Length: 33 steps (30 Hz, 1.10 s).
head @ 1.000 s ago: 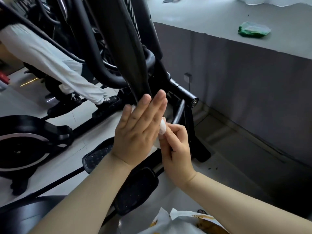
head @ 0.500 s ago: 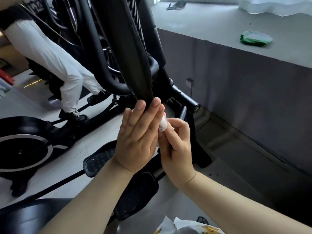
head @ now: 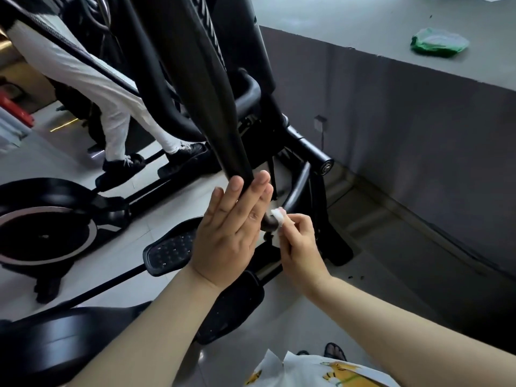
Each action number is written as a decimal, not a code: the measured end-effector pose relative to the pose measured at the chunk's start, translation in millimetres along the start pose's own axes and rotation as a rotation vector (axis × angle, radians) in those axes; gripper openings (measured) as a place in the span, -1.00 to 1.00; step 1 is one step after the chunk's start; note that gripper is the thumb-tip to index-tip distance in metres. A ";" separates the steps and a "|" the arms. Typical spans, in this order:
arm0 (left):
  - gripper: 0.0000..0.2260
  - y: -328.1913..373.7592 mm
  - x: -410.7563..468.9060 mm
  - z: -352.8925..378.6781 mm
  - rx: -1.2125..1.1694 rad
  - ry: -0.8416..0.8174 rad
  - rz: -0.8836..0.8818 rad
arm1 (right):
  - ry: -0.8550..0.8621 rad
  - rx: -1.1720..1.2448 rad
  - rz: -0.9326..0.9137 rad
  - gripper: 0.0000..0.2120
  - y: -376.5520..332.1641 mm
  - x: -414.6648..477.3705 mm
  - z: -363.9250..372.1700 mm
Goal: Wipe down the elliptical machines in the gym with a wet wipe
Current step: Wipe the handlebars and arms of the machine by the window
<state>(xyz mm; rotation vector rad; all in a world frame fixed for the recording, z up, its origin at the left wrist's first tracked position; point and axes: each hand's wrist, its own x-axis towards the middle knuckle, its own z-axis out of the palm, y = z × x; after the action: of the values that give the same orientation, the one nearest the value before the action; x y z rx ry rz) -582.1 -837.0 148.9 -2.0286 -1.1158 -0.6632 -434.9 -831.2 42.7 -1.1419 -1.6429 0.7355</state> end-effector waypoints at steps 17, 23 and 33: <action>-0.64 41.9 -4.9 21.0 0.312 -0.195 0.074 | -0.058 0.121 -0.023 -0.75 0.5 -1.8 -5.1; -0.60 35.0 -2.5 9.1 0.341 -0.131 0.058 | -0.013 0.129 -0.009 -0.68 -0.6 2.1 -9.1; -0.40 11.9 23.1 5.5 -0.052 0.157 -0.194 | 0.050 0.209 -0.191 -0.79 -42.2 15.3 -19.0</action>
<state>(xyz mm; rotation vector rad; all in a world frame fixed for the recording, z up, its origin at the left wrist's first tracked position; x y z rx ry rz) -559.9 -825.6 158.0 -1.8891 -1.2212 -0.9415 -432.9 -833.9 91.3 -0.8370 -1.5672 0.7298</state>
